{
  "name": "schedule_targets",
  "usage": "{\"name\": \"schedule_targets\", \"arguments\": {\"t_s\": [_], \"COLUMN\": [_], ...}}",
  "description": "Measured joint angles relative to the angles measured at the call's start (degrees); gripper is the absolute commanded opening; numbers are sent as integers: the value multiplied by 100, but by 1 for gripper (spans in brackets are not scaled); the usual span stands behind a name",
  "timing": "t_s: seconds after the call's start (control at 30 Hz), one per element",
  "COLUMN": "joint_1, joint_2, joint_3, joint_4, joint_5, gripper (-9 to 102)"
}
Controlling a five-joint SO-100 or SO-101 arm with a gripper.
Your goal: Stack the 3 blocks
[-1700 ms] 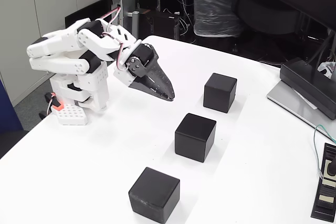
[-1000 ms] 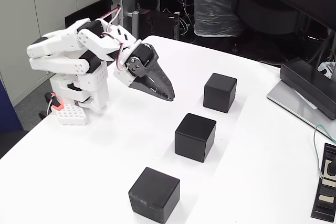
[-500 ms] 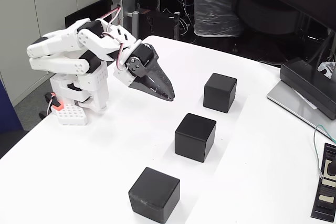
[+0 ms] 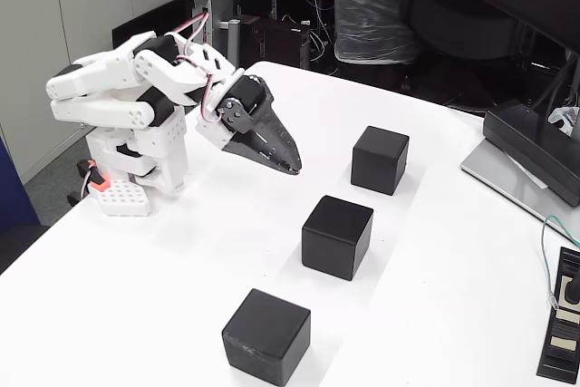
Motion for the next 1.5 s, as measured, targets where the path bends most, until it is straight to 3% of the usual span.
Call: {"name": "schedule_targets", "arguments": {"t_s": [1.03,1.37,1.5], "joint_1": [35,53,53], "joint_2": [0,0,0], "joint_3": [0,0,-255], "joint_4": [0,62,158], "joint_5": [0,-158,-536], "gripper": [0,26,28]}}
